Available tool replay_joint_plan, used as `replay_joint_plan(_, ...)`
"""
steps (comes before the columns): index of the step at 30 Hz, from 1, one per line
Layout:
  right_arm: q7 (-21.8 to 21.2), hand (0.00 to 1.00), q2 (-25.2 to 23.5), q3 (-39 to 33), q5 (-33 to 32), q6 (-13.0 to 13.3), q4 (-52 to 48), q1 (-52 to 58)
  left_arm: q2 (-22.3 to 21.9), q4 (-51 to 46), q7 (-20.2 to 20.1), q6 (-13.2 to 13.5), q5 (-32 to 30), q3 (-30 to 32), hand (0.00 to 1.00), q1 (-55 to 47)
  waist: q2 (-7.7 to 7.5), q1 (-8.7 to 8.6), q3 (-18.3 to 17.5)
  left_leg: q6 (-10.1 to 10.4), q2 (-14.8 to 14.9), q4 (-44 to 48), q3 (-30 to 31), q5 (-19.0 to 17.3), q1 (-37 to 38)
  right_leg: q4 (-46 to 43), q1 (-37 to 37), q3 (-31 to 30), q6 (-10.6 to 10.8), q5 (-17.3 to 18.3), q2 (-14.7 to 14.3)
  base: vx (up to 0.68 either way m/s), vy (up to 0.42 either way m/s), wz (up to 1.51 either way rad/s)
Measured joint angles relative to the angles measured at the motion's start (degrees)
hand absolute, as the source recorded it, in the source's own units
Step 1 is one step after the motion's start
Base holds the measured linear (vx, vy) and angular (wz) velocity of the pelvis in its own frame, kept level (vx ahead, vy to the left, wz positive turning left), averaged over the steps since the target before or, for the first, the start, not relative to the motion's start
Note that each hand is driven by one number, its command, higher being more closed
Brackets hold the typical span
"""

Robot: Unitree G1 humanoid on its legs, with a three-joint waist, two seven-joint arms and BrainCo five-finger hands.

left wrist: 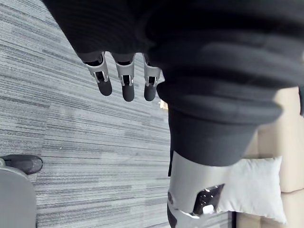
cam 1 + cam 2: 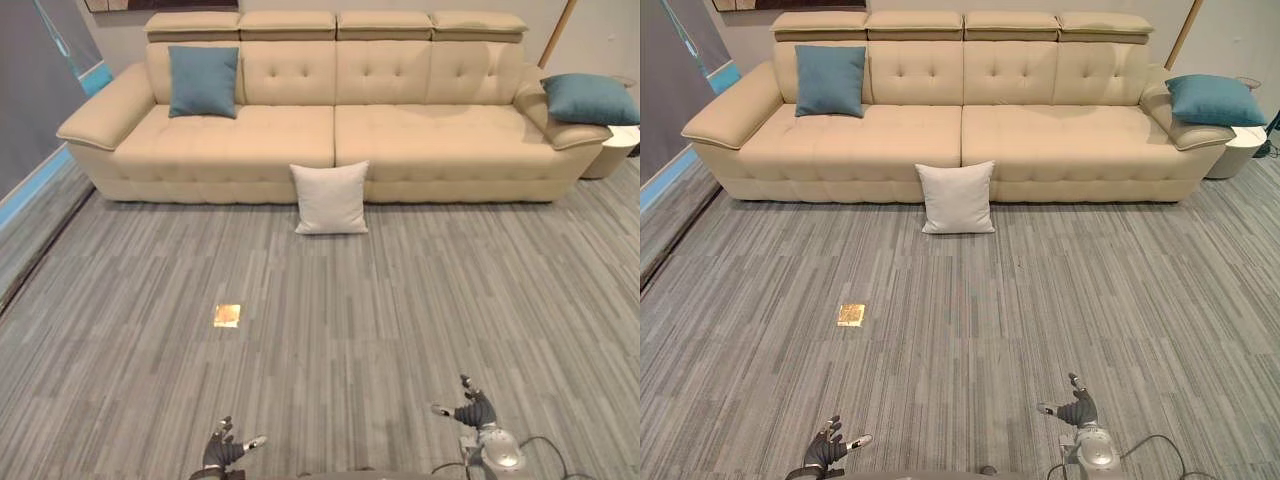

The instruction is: Pick up cushions and gather them together orderly.

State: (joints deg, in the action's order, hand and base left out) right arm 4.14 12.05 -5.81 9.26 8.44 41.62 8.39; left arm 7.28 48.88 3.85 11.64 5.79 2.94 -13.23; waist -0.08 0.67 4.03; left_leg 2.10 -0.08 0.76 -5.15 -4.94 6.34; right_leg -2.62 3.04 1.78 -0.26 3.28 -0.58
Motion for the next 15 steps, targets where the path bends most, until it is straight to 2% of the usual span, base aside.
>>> replay_joint_plan(6,-1.72,0.00,0.89,0.09,0.44,-0.01,0.38,0.03,0.26,-1.59,-0.05,0.11,-0.57,1.57,0.00,-0.33,0.35,-0.04,0.14,0.12,0.08,0.04,0.02,-0.09,0.41,0.57,0.75,0.05,0.00,0.00,-0.06,0.00,0.000,0.00)
replay_joint_plan(15,-1.71,0.00,1.79,-0.13,-1.07,-0.95,5.35,-0.21,0.71,-1.58,0.10,0.01,-1.45,2.26,0.00,-0.70,0.65,0.06,0.20,0.02,0.23,0.27,0.64,-0.09,-1.93,0.63,-1.02,1.50,-0.06,0.01,-0.09,-0.03,-0.013,0.06)
